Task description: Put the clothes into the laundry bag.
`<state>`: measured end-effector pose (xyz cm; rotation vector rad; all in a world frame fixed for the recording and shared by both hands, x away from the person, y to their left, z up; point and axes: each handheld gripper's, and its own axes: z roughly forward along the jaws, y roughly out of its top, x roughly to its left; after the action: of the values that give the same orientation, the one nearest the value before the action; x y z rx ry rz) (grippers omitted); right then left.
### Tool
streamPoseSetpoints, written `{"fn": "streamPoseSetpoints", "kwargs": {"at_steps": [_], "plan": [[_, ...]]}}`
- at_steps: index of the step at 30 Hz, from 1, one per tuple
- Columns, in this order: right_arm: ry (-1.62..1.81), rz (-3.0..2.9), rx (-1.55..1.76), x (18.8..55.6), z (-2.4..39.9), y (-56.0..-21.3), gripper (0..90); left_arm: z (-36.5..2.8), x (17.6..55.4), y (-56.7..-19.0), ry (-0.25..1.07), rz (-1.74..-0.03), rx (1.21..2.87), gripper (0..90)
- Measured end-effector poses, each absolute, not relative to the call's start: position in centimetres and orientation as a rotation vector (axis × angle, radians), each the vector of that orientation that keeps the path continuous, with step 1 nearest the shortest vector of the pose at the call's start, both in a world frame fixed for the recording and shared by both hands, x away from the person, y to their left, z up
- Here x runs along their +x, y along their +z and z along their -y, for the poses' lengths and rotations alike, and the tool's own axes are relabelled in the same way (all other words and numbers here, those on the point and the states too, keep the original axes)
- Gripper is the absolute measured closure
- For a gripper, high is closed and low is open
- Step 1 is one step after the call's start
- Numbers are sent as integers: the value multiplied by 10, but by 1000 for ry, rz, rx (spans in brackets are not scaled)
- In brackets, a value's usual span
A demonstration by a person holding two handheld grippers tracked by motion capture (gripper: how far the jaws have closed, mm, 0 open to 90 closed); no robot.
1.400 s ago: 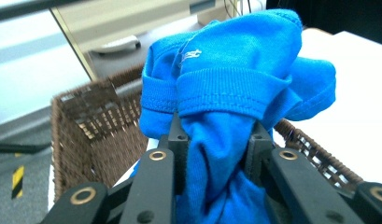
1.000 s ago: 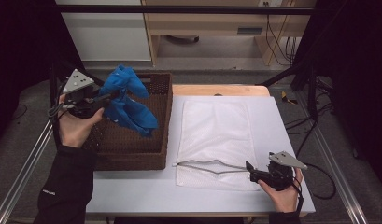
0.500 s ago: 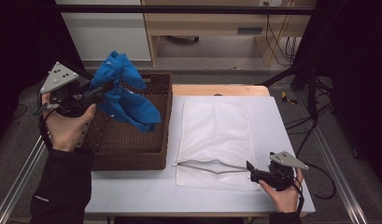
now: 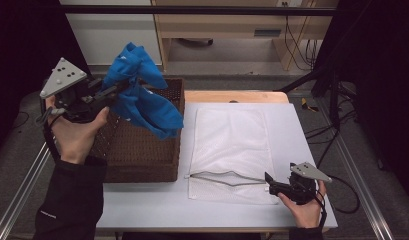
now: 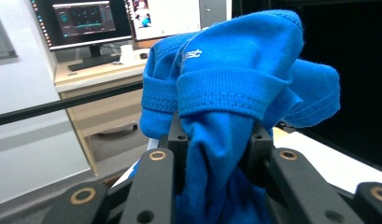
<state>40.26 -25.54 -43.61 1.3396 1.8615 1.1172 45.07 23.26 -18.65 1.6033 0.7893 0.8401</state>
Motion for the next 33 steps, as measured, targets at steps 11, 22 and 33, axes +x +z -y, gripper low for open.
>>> {"fn": "streamPoseSetpoints", "kwargs": {"at_steps": [11,22,33], "plan": [[1117,-1863,1337,402,256,-436,70,-189,451,-193,784,-709,1651,703],[1117,-1862,1341,402,259,-436,72,-141,456,-210,711,-658,1692,701],[1127,-1859,1354,401,261,-436,74,-89,474,-242,649,-643,1751,700]]}}
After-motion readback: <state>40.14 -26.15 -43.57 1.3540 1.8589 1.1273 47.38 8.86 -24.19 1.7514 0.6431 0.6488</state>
